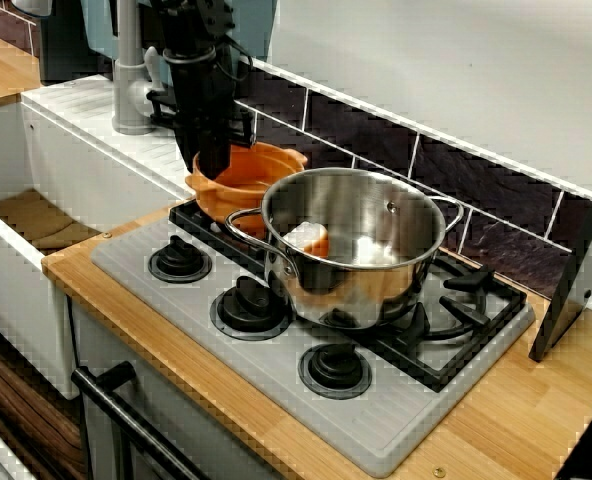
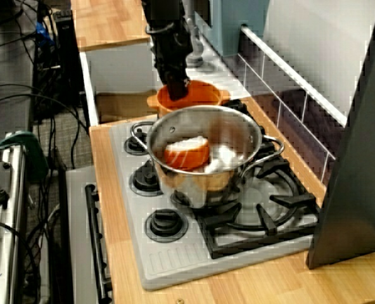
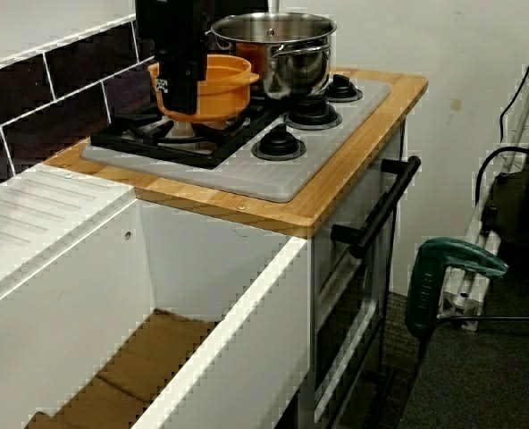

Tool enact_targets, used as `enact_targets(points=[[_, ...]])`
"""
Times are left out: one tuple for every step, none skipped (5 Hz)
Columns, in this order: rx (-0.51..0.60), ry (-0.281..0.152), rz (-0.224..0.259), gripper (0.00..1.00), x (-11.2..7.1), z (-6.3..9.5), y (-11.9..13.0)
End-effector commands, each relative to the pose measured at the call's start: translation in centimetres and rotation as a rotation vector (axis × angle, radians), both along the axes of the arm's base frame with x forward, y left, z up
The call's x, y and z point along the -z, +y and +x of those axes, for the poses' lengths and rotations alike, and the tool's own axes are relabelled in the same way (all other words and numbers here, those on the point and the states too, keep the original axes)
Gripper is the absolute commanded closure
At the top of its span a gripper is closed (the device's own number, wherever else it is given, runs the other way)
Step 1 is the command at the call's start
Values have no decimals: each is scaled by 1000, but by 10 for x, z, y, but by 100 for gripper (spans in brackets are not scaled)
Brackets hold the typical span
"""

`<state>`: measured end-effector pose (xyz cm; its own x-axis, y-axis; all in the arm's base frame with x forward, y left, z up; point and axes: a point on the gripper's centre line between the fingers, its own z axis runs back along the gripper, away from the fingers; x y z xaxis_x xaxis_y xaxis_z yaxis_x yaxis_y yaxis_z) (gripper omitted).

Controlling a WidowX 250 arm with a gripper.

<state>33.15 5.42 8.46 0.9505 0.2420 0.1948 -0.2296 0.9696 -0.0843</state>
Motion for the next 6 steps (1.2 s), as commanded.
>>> enact_targets(points=[[-18,-114,-23,100,-53,-3,5],[-14,-120,-51,100,-68,-6,4],[3,-130,-71,100,-80,-8,2],[13,-147,-87,100,-93,-13,-1],[21,-161,-99,100,-103,-19,-2],[30,-176,-108,100,-113,-25,-3]])
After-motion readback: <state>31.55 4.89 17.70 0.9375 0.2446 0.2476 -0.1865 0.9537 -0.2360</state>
